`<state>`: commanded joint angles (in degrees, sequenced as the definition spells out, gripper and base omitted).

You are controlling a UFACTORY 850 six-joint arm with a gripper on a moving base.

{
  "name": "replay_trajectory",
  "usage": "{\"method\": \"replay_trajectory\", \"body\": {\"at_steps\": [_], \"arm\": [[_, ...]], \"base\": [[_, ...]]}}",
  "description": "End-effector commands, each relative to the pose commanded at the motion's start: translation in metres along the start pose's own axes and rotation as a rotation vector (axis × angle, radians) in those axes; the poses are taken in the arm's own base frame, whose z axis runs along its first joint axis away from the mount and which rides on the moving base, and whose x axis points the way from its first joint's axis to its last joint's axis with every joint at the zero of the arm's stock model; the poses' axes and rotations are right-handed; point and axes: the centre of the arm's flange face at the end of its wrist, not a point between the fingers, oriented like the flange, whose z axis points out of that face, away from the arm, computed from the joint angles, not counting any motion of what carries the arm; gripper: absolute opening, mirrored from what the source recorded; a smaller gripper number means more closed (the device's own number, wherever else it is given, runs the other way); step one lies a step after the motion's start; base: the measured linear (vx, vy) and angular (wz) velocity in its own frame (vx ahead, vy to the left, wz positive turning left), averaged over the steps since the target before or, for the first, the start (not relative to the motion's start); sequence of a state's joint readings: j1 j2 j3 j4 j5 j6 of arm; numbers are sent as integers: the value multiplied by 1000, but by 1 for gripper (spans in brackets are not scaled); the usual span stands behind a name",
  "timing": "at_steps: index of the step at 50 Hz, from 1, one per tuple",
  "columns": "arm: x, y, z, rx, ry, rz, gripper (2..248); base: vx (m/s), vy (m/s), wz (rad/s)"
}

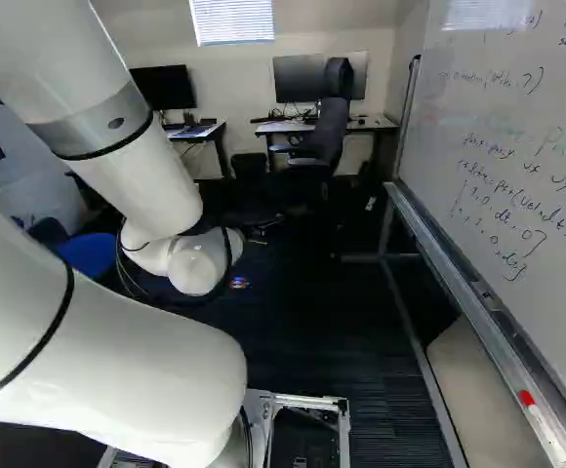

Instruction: Open the door and move inside

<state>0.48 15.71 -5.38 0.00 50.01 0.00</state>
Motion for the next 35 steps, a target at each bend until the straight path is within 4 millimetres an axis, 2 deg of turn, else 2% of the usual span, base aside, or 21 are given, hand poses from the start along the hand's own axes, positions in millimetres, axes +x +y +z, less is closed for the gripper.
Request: {"method": "replay_trajectory", "body": {"at_steps": [35], "arm": [[-2,2,-2,-8,-2,3,247]], "base": [[0,0,0]]}}
